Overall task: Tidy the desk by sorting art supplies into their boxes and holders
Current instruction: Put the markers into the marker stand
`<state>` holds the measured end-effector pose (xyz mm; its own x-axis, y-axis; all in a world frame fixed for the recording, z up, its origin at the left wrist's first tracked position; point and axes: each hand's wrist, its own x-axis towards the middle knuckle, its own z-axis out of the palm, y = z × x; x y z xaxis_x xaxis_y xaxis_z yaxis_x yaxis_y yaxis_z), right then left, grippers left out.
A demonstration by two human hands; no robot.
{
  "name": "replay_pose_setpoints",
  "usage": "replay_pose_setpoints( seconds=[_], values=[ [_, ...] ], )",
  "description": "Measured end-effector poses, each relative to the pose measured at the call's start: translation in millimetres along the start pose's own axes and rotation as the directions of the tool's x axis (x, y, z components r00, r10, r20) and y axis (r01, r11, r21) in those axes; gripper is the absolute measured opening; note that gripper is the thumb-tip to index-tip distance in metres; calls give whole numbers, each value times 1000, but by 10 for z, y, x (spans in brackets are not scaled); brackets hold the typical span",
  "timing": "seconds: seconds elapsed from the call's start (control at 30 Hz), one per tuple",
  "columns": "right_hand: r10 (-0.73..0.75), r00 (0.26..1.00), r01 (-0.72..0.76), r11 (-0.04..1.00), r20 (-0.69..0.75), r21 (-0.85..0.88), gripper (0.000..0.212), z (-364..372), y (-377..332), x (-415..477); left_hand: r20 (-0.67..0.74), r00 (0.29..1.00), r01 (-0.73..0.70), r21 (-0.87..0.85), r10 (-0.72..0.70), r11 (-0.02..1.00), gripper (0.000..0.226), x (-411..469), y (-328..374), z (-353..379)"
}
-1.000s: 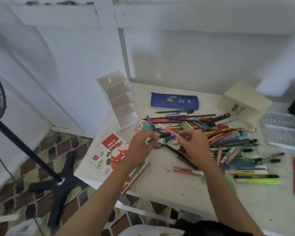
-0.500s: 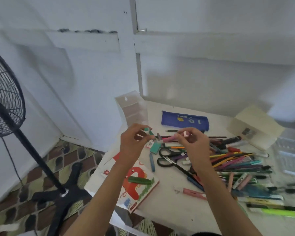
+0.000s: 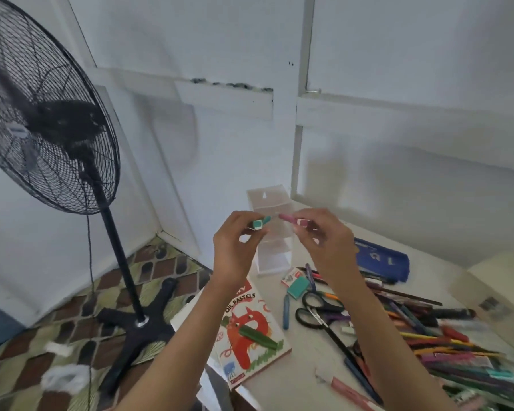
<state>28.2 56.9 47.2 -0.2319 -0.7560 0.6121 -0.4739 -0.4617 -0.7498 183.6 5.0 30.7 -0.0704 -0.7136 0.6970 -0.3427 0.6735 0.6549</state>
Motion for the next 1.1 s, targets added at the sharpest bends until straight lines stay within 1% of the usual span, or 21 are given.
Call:
replay_pose_setpoints(
  seconds=[0.03, 0.07, 0.13, 0.2, 0.27, 0.37, 0.43, 0.53, 0.57, 0.7, 0.77, 0.83, 0.9, 1.0, 1.1],
  values=[
    [-12, 999, 12, 1000, 29, 5, 28, 35, 36, 10, 15, 1000, -6, 56, 5, 998, 18, -6, -48, 19],
    [-12, 998, 13, 1000, 68, 0, 25, 72, 80, 24, 29, 1000, -14, 146, 10, 989, 18, -11, -100, 43],
    [-1, 990, 6, 1000, 141, -31, 19, 148, 184, 73, 76, 996, -64, 381, 38, 923, 21, 9, -176, 98],
    [23, 981, -12, 998, 193, -58, 17, 239, 287, 140, 134, 990, -100, 510, 36, 855, 22, 90, -194, 142],
    [41, 964, -21, 997, 264, -76, 21, 323, 385, 217, 224, 974, -103, 581, -37, 807, 21, 175, -177, 172],
    [60, 937, -43, 997, 344, -58, 26, 399, 501, 300, 347, 916, -88, 667, -203, 740, 31, 290, -221, 209],
    [93, 931, -81, 996, 354, -48, 24, 431, 550, 319, 374, 896, -78, 661, -237, 747, 30, 318, -254, 232],
    [175, 920, -148, 984, 350, -103, 23, 468, 619, 316, 390, 884, -1, 553, -258, 833, 17, 341, -228, 228],
    [203, 916, -168, 977, 345, -129, 23, 473, 627, 314, 412, 876, -2, 522, -251, 853, 16, 344, -221, 208],
    [255, 911, -197, 960, 323, -202, 23, 469, 615, 312, 522, 826, -57, 451, -212, 891, 29, 374, -221, 74],
    [261, 914, -191, 953, 312, -236, 25, 473, 598, 325, 556, 804, -72, 442, -210, 894, 30, 405, -257, 25],
    [283, 907, -219, 950, 313, -224, 31, 480, 579, 339, 569, 794, -76, 445, -216, 892, 29, 442, -298, 4],
    [312, 891, -261, 946, 329, -190, 35, 490, 568, 333, 565, 800, -89, 446, -203, 891, 30, 441, -326, 7],
    [320, 882, -287, 947, 345, -144, 35, 485, 548, 288, 551, 819, -100, 411, -160, 906, 32, 395, -359, 24],
    [367, 860, -366, 928, 356, -72, 37, 446, 524, 291, 560, 818, -117, 388, -133, 914, 32, 371, -362, 34]
  ],
)
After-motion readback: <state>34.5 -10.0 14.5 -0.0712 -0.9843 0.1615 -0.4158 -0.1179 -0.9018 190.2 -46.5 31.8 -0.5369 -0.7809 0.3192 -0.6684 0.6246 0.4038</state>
